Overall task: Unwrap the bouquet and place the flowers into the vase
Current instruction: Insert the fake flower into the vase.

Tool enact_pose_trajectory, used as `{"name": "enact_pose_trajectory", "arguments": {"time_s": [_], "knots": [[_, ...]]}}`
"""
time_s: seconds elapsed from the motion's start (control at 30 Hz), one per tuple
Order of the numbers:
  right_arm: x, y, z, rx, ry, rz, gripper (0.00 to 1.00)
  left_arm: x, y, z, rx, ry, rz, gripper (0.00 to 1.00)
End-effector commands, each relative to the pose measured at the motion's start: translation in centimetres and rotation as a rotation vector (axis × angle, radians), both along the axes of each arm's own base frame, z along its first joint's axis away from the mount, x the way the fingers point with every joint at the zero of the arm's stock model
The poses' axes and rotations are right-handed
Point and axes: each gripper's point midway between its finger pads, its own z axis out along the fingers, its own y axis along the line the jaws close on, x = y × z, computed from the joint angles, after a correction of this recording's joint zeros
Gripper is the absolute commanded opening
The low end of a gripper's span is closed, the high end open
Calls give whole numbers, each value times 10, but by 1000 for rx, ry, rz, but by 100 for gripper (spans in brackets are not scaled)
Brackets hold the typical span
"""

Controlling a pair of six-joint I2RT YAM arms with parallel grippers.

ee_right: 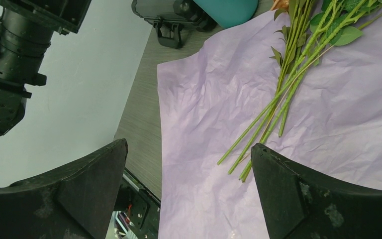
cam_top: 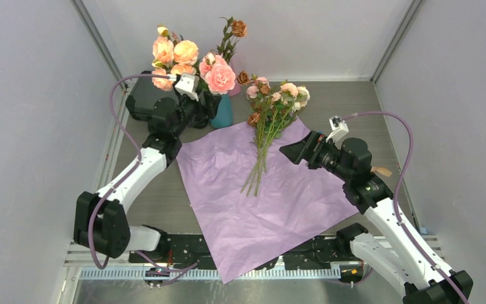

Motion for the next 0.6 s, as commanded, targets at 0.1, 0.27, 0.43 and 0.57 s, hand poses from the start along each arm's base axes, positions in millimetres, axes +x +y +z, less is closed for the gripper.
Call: {"name": "enact_pose_trajectory", "arguments": {"time_s": [0.1, 0.27, 0.43, 0.57], "knots": [[-5, 0, 19, 30, -46, 10, 100, -43, 5, 29, -135, 38, -34, 78], [-8, -2, 18, 30, -39, 7, 100, -74, 15, 34, -207, 85, -21, 82], [-11, -6, 15, 18, -15, -9, 100, -97, 35, 28, -230, 179, 60, 83], [-9, -19, 5, -44, 17, -78, 96, -120, 46, 12, -166, 257, 83, 84]]}}
